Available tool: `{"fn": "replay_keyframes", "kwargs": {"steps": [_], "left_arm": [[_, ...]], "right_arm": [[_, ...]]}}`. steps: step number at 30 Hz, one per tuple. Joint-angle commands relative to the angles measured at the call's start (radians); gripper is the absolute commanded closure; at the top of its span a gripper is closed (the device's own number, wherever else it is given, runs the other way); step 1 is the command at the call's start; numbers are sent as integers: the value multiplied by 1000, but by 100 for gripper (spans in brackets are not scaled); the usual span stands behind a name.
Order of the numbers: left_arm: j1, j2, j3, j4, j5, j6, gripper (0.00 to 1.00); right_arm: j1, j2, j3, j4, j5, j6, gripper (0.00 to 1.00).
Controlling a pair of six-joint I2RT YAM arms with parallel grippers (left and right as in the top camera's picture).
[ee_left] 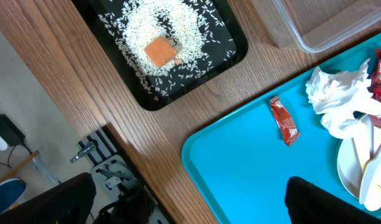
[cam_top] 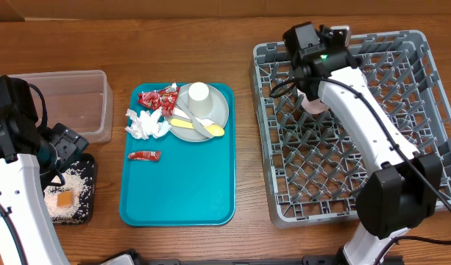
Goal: Sort waste into correct bins and load items into the dishwasher rack
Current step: 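Lower the plate upright into the rack beside the bowl and release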
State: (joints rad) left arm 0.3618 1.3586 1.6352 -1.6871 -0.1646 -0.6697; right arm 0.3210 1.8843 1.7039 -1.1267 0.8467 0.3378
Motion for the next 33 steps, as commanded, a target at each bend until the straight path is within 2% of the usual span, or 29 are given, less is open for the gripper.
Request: {"fn": "replay_keyframes", "kwargs": {"steps": [1, 3, 7, 10, 13, 15, 19, 23, 27, 33], "left_arm": [[5, -12, 17, -2, 1, 19, 0], [5, -12, 17, -2, 1, 19, 0], [5, -12, 17, -2, 1, 19, 0], [5, -12, 17, -2, 1, 19, 0], [5, -12, 17, -2, 1, 19, 0], [5, -12, 17, -2, 1, 19, 0], [5, -12, 17, -2, 1, 19, 0], [5, -12, 17, -2, 1, 19, 0], [5, -12, 17, -2, 1, 19, 0], [5, -12, 17, -2, 1, 19, 0]], "right_arm": [[18, -8, 126, -41, -122, 6, 11], [13, -8, 233, -106, -272, 19, 7], [-21, -8, 460, -234, -572, 27, 4], [-31, -8, 614, -291, -826, -59, 2], [-24, -8, 714, -305, -1084, -108, 0], [-15, -8, 733, -303, -1171, -106, 0], [-6, -8, 718, -304, -1140, -107, 0], [-42, -8, 711, -331, -881, -98, 0], [-126, -8, 711, -364, -732, -99, 0], [-259, -8, 711, -454, -701, -103, 0]]}}
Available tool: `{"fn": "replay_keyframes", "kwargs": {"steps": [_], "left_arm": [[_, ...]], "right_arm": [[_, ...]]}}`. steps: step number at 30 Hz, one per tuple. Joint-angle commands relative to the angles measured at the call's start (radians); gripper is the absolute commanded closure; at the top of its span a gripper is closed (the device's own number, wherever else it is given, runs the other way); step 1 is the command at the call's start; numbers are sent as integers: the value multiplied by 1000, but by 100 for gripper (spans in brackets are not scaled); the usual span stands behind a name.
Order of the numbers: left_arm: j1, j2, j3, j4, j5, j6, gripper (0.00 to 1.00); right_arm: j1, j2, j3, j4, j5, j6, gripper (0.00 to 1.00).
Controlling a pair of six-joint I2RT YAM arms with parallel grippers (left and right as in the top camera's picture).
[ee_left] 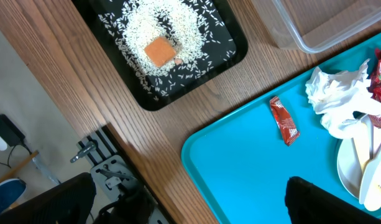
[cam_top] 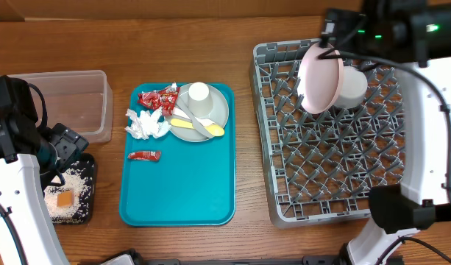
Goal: Sort waste into correct bins and load items into the dishwasher rack
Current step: 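Lower the plate upright into the rack beside the bowl and release, then reach the left gripper to the red sauce packet on the tray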
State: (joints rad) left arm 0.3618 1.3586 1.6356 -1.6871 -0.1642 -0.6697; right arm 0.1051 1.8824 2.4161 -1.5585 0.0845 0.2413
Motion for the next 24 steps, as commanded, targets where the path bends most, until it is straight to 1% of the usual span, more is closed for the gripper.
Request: {"fn": "replay_keyframes", "kwargs": {"steps": [1, 6, 10, 15, 16, 17, 19, 20, 22, 23, 24], "left_arm": [[5, -12, 16, -2, 0, 19, 0], [5, -12, 16, 2, 0, 19, 0], [5, -11, 16, 101, 29, -18, 0], [5, -11, 16, 121, 31, -18, 0], [5, -11, 16, 122, 55, -19, 0], [5, -11, 16, 113, 113, -18, 0], [5, -11, 16, 62, 260, -11, 0], [2, -11, 15, 64, 336, 24, 0], [-16, -11, 14, 113, 456, 138, 0], [-37, -11, 14, 148, 492, 184, 0], [-55, -11, 14, 167, 497, 203, 0]], "right_arm": [[-60, -6, -1, -27, 61, -6, 0], [-110, -6, -1, -26, 61, -6, 0], [-114, -6, -1, -26, 61, -6, 0], [-114, -6, -1, -26, 61, -6, 0], [-114, -6, -1, -26, 61, -6, 0], [-114, -6, -1, -26, 61, -6, 0], [-114, -6, -1, -26, 61, -6, 0], [-114, -6, -1, -26, 61, -6, 0], [-114, -6, -1, -26, 61, -6, 0], [-114, -6, -1, -26, 61, -6, 0], [-114, -6, -1, -26, 61, -6, 0]]}}
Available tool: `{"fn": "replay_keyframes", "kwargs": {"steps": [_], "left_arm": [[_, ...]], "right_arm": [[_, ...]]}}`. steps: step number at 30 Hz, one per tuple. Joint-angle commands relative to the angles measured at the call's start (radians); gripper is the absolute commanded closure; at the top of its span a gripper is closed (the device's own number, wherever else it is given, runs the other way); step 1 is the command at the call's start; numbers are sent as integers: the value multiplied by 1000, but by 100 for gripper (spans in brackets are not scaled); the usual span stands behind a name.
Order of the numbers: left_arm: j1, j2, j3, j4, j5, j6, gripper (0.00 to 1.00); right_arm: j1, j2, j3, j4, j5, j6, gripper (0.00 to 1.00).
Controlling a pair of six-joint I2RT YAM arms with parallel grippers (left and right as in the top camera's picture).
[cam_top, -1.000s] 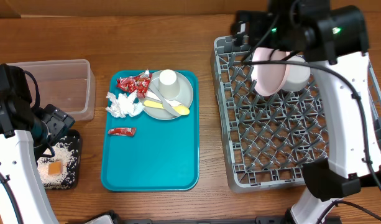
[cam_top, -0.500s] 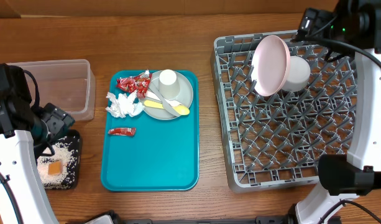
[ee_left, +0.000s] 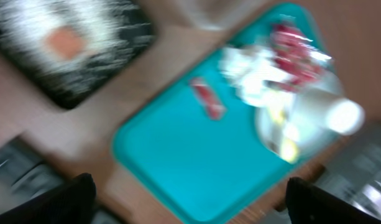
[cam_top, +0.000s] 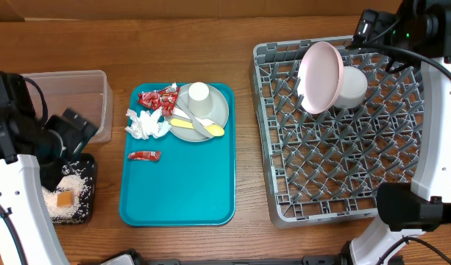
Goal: Sort waste into correct bins and load items into the dishwasher rack
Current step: 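Reach the left gripper to the red sauce packet on the tray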
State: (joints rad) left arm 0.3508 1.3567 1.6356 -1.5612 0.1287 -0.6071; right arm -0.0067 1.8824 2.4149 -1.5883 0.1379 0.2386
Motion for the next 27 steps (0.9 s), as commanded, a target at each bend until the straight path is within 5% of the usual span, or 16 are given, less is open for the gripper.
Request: {"fn": "replay_keyframes", "kwargs": {"steps": [1, 8, 16, 27], "left_arm": [[-69, -7, 13, 56, 204, 167, 0], [-309, 43, -23, 147, 89, 191, 0], [-385, 208, -64, 205, -24, -242, 0], [-384, 526, -64, 206, 38, -341, 4]], "right_arm": [[-2, -6, 0, 4, 8, -4, 0], [-2, -6, 0, 4, 8, -4, 0], [-2, -6, 0, 4, 8, -4, 0], [-2, -6, 0, 4, 8, -4, 0]]}}
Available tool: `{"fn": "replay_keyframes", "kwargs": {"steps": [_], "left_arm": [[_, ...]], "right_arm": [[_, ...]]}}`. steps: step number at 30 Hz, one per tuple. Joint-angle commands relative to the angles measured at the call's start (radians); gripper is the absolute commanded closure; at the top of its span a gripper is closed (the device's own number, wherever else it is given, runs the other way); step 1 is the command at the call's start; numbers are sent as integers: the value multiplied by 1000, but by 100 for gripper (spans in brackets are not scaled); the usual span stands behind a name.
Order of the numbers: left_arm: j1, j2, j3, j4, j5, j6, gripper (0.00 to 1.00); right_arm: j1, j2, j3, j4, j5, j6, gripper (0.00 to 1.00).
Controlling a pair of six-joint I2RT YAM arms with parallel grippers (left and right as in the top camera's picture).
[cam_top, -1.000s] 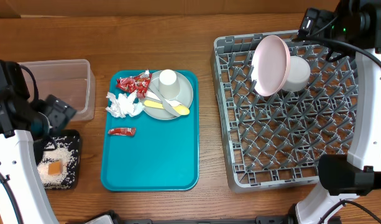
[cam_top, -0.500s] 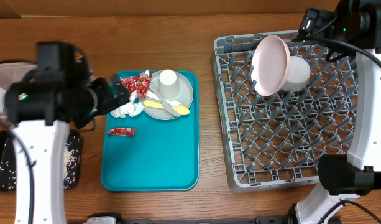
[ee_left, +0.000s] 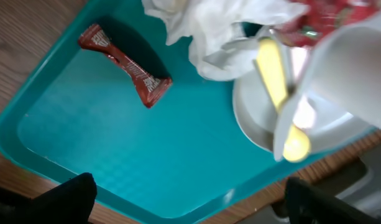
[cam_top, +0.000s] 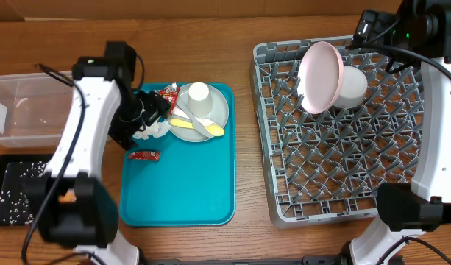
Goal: Sort waste into correct bins and load items into the dishwasher rack
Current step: 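Reach the left gripper to the red sauce packet on the tray, then grasp the red sauce packet with the left gripper and lift it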
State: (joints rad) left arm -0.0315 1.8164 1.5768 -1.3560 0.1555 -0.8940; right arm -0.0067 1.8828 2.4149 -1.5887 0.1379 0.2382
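The teal tray holds a red wrapper, a crumpled white napkin, more red wrappers and a plate with a white cup and a yellow utensil. My left gripper hangs open over the tray's left part, above the napkin. In the left wrist view the red wrapper, napkin and utensil lie ahead of the spread fingertips. A pink bowl stands on edge in the grey rack. My right arm is at the rack's far right corner, its jaws unclear.
A white cup sits in the rack behind the pink bowl. A clear plastic bin and a black bin with a few rice grains lie at the table's left edge. Bare wood separates tray and rack.
My left arm was over the bins at the far left and is now over the tray's left side, close above the napkin. Both bins now lie farther left. The right arm is unchanged.
First my right gripper was low over the rack's back with the pink bowl while the left arm rested by the black bin. Then the bowl stood on edge against the white cup, and the right arm was higher. The left arm then lifted, and is now over the tray.
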Motion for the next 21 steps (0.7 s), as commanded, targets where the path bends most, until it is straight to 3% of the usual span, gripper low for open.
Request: {"fn": "replay_keyframes", "kwargs": {"steps": [1, 13, 21], "left_arm": [[-2, 85, -5, 2, 3, -54, 4], [2, 158, -5, 1, -157, -79, 2], [6, 158, -95, 10, -159, -79, 2]], "right_arm": [[-2, -6, 0, 5, 8, -3, 0], [-2, -6, 0, 4, 8, -3, 0], [-2, -6, 0, 4, 8, -3, 0]]}}
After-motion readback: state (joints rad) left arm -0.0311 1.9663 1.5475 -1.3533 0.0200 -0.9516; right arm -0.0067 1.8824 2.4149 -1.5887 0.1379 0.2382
